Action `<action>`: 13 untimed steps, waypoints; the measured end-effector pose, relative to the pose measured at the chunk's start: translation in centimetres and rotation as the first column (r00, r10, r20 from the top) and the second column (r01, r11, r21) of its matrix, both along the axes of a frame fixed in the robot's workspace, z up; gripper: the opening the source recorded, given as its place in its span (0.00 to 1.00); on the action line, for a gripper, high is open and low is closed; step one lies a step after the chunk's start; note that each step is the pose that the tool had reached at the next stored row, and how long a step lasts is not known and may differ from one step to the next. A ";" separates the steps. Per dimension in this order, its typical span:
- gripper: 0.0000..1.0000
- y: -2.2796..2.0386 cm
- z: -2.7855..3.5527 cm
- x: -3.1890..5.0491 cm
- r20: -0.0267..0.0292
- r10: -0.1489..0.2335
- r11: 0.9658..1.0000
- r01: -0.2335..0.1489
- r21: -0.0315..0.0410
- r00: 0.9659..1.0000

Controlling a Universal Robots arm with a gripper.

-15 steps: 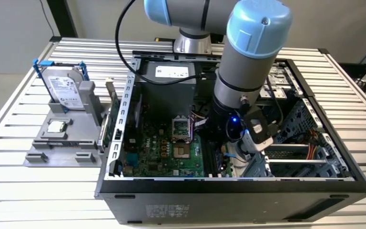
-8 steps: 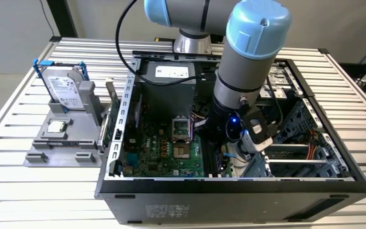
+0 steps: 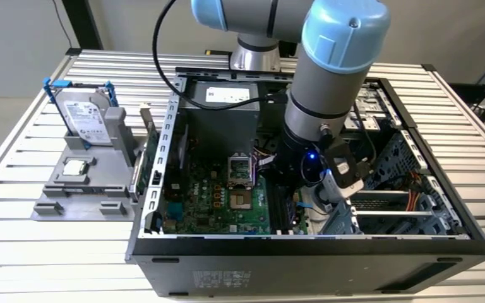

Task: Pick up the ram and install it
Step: 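Insert the ram into the slot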

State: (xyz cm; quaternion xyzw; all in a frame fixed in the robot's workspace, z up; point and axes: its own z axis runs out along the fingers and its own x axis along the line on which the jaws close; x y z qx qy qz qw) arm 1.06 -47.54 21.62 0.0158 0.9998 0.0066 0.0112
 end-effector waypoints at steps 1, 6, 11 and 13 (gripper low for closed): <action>0.00 0.00 0.06 0.00 0.000 0.000 1.000 0.000 0.000 1.000; 0.00 -0.02 0.75 0.07 -0.001 0.000 1.000 0.000 0.000 1.000; 0.00 -0.05 1.78 0.11 -0.004 0.000 1.000 0.000 0.000 1.000; 0.00 -0.04 1.78 0.11 -0.004 0.000 1.000 0.000 0.001 1.000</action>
